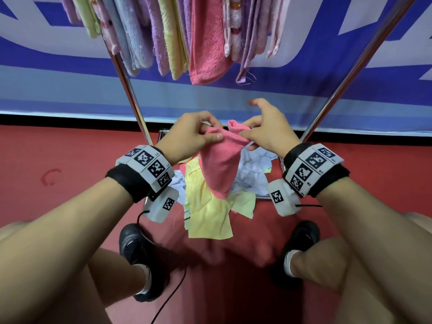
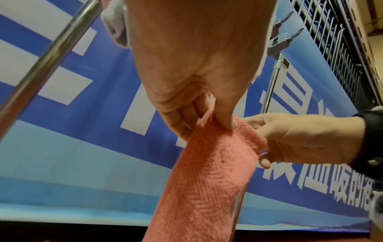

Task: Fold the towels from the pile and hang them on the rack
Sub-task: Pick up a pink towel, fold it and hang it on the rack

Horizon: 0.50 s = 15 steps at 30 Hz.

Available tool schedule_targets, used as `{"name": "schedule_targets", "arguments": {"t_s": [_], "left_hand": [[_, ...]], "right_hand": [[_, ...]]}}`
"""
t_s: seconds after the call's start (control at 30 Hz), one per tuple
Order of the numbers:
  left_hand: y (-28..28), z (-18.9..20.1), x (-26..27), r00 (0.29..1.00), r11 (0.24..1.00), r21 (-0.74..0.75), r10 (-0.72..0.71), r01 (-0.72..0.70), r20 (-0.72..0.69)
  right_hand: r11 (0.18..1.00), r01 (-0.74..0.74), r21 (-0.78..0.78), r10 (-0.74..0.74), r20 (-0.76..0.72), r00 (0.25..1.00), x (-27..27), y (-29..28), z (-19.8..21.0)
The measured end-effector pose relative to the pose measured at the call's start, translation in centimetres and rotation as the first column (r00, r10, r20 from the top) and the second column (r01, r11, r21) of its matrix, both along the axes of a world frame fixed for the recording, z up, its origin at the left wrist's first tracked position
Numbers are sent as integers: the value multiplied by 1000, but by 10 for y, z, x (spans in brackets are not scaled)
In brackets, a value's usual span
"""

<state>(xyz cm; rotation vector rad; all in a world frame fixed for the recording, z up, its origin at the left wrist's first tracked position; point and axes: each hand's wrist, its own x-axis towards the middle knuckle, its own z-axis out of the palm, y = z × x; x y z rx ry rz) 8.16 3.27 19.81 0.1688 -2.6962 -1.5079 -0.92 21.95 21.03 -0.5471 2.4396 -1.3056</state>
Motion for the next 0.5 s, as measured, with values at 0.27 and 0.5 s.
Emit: {"name": "schedule_targets", "arguments": {"t_s": [0.27,0.5], "left_hand": [[-6,0,2,998,999,-4,-47,47,-49],[-3,0,3,996,995,97,-6,15,-93]], "right_hand": [[993,-88,-80,98,130,987,3,0,-1],[975,-182,-125,199,145,969,7,1,2]]}}
